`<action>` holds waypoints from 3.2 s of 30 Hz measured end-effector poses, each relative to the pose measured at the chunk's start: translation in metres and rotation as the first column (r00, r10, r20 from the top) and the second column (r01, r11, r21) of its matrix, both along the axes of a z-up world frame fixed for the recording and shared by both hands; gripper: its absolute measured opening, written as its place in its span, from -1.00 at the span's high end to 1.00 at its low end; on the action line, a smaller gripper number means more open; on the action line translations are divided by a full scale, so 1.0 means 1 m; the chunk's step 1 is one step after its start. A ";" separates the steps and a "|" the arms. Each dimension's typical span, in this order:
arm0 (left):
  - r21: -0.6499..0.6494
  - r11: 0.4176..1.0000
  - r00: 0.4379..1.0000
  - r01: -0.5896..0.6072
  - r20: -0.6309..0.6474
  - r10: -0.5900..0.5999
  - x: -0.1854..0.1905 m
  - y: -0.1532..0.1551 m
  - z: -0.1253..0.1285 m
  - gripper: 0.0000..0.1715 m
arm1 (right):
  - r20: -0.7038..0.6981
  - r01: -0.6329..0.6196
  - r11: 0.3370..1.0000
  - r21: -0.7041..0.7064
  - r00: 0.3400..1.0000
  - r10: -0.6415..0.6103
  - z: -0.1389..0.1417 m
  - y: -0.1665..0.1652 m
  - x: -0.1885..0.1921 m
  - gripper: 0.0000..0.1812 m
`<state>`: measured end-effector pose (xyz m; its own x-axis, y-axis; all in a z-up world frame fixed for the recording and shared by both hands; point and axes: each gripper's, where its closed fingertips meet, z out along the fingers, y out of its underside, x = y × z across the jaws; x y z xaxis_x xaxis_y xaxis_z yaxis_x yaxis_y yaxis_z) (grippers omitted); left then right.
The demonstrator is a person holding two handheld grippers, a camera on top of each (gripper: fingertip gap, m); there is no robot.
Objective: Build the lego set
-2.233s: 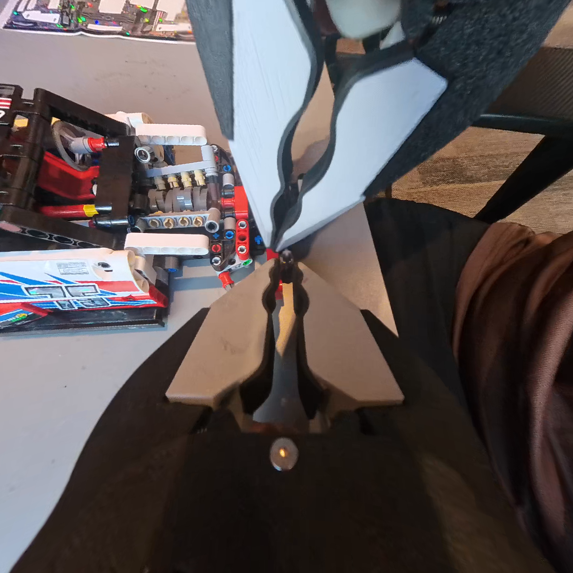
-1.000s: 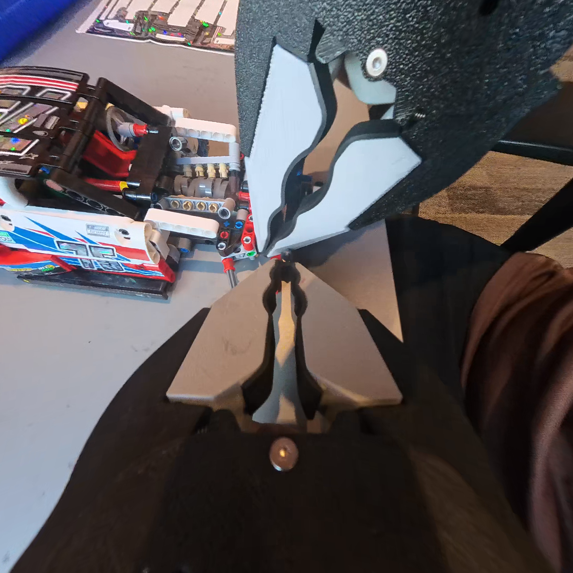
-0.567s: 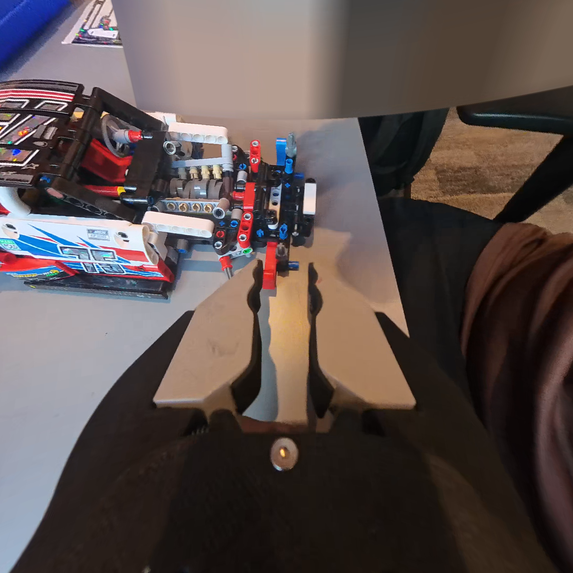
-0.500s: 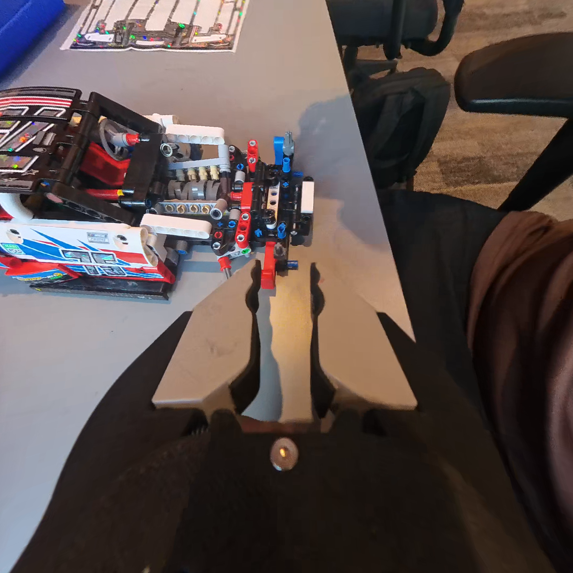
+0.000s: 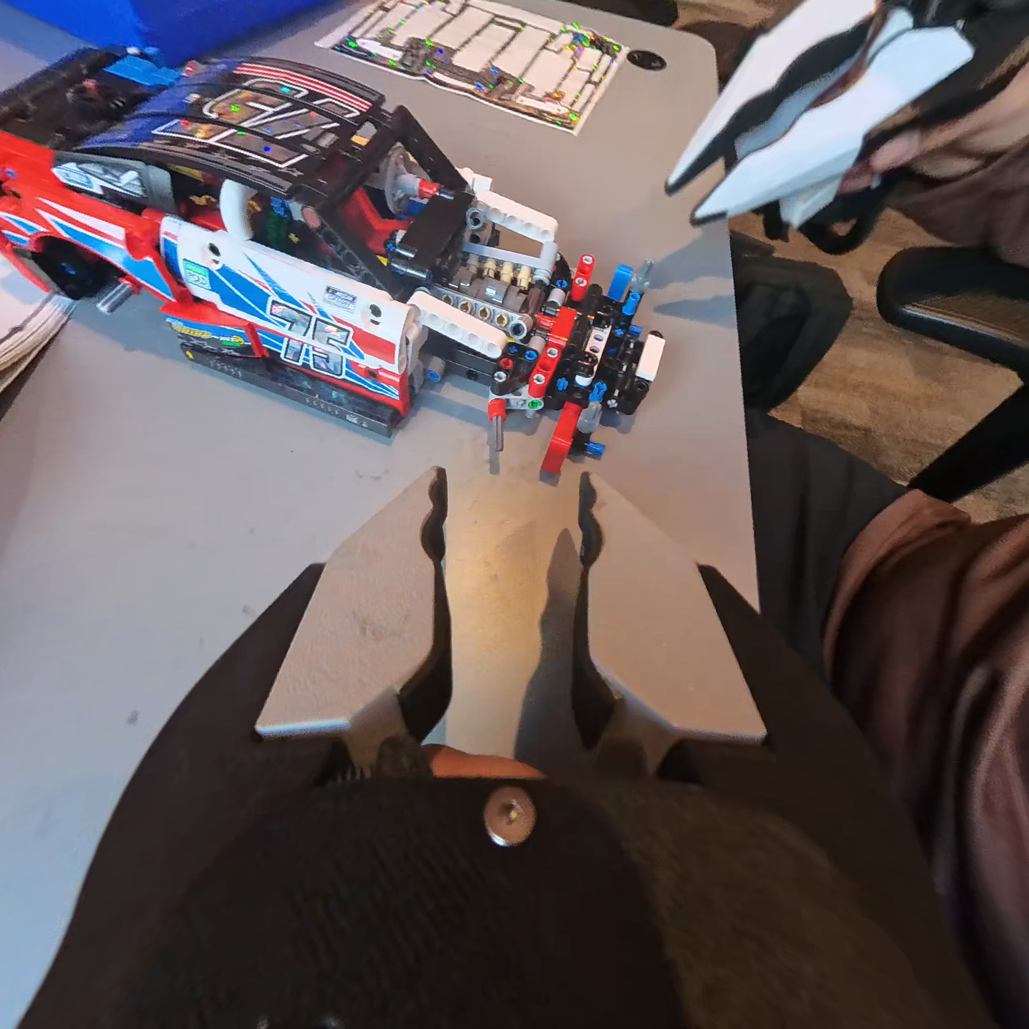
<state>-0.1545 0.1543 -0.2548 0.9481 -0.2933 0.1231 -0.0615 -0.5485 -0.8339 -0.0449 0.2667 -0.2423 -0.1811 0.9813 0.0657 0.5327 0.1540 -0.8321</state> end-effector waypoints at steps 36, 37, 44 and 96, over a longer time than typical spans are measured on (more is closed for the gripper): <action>-0.142 0.989 0.989 0.045 -0.131 -0.064 0.025 -0.003 -0.027 0.62 | -0.328 -0.133 0.991 -0.001 0.936 0.125 -0.011 0.007 0.014 0.93; -0.144 0.988 0.989 0.046 -0.131 -0.065 0.025 -0.002 -0.027 0.62 | -0.333 -0.135 0.991 0.000 0.934 0.128 -0.010 0.008 0.014 0.98; -0.140 0.988 0.990 0.064 -0.114 -0.080 0.029 0.006 -0.025 0.62 | -0.316 -0.150 0.988 -0.031 0.939 0.133 -0.007 0.013 0.007 1.00; -0.140 0.983 0.986 0.118 -0.103 -0.133 0.029 0.024 -0.026 0.92 | 0.476 -0.483 0.848 0.217 0.811 0.340 -0.015 -0.034 -0.033 1.00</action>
<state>-0.1253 0.1786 -0.2807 0.9148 -0.3986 0.0648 -0.2247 -0.6358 -0.7384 -0.0775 0.2327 -0.2575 -0.6425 0.7441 0.1831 0.6324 0.6498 -0.4217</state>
